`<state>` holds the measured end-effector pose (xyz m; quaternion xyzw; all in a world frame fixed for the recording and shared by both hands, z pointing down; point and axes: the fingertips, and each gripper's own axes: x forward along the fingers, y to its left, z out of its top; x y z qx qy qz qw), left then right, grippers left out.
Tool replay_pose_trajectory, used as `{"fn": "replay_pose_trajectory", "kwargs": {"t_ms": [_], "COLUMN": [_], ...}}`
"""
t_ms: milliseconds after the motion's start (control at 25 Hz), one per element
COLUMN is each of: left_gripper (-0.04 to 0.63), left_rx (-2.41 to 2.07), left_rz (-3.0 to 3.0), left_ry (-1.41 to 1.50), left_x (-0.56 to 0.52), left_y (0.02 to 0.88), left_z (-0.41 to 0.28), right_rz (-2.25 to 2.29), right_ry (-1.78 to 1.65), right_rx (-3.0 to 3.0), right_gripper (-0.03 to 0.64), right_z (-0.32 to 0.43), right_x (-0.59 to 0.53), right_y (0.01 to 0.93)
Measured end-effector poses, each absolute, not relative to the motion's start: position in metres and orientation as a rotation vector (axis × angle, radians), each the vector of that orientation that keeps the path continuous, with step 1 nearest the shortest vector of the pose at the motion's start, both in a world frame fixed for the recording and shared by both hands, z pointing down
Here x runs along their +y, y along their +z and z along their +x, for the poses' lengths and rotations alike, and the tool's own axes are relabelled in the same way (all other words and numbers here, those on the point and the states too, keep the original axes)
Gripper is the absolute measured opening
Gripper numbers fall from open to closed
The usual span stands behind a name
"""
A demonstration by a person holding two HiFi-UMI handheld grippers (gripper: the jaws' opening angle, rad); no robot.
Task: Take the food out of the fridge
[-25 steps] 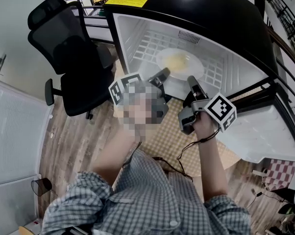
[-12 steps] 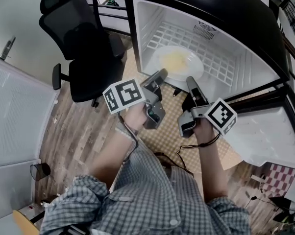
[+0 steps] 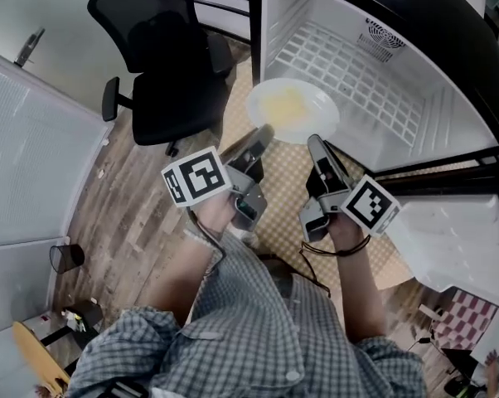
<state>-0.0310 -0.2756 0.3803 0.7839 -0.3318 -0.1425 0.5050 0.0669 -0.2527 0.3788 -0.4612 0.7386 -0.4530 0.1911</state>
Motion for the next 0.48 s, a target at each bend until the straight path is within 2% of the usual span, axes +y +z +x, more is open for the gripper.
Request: {"fn": "replay_pose_trajectory", "kwargs": {"t_ms": [480], "left_gripper": [0.061], "left_rx": [-0.877], "left_rz": [1.784], "left_ry": [-0.239], "left_x": [-0.245], "left_y": [0.454], "left_z": [-0.059], "right_rz": [-1.288], "right_ry": [-1.457], "right_rx": [2.161], "right_gripper": [0.058], "right_z": [0.039], "right_x": [-0.231], "right_y": [0.449]}}
